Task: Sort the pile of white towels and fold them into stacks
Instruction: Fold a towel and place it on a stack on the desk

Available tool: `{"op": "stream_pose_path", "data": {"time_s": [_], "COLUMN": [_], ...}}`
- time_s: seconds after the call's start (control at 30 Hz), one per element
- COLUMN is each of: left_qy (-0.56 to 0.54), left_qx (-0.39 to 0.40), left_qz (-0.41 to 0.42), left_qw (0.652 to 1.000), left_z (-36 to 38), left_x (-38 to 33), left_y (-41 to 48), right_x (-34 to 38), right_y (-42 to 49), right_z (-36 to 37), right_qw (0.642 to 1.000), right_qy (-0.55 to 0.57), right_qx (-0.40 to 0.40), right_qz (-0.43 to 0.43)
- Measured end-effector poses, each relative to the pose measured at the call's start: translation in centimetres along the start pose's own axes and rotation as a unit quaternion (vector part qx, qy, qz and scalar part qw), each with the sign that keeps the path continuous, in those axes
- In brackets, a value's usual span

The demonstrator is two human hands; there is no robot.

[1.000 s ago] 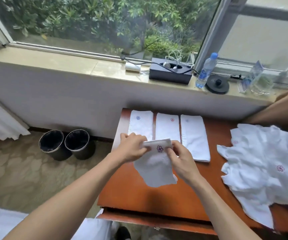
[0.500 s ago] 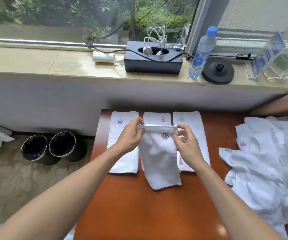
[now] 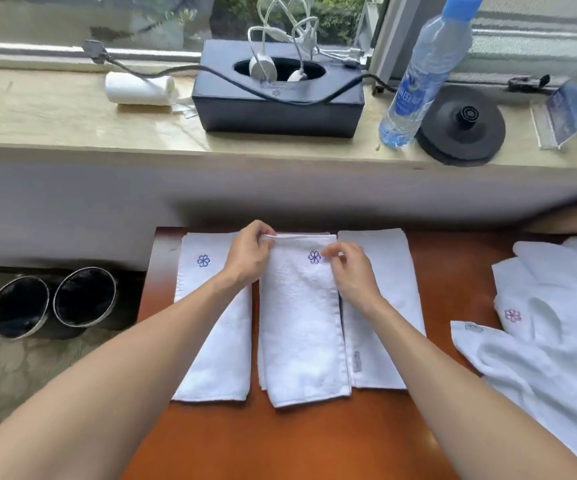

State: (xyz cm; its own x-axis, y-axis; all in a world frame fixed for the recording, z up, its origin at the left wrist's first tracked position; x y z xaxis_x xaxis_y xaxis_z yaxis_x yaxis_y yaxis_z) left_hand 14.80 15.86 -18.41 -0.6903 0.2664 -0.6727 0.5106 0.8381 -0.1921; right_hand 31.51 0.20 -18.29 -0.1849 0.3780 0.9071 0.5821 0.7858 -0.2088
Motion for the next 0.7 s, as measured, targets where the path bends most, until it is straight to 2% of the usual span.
{"op": "stream_pose_path", "data": {"time_s": [0.23,0.4,0.57,0.63,0.7], "left_qy": [0.055,0.13,0.196,0.166,0.078], "left_qx": [-0.01,-0.012,-0.002,0.02,0.036], "left_qz": [-0.04,-0.022,-0.017,-0.026,-0.042], "left_qw": [0.998,0.991,0.981,0.986,0.995], "left_z": [2.6,3.0,4.2,5.3,6.1], "left_x": [1.6,0.8,0.8,1.1,1.6], "left_y": [2.7,4.4,5.3,4.7,3.0], "right_x": [-2.3,-2.3,-2.5,-2.8,-2.9], "right_y": [1.8,2.7,2.5,2.0,0.9], "right_z": [2.6,3.0,2.8,2.9,3.7], "right_qw": [0.987,0.976,0.98,0.983,0.987], "right_qy": [-0.13,-0.187,-0.179,-0.166,-0.136], "right_qx": [0.097,0.102,0.083,0.081,0.085], "right_qz": [-0.014,-0.036,-0.022,-0.007,0.005]}}
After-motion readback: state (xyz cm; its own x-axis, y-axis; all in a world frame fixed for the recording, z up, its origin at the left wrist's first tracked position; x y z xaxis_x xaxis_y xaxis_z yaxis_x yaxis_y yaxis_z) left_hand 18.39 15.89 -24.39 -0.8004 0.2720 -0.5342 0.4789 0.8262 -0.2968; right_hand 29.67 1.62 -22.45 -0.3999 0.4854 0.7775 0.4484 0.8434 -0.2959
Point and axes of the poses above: each hand's wrist, its own y-axis towards the middle knuckle, its own z-axis out of the palm, x = y × z, the point moved 8 cm from there along y, towards the middle knuckle, and after that the axes turned 12 degrees about y, right-handed, at the moved point
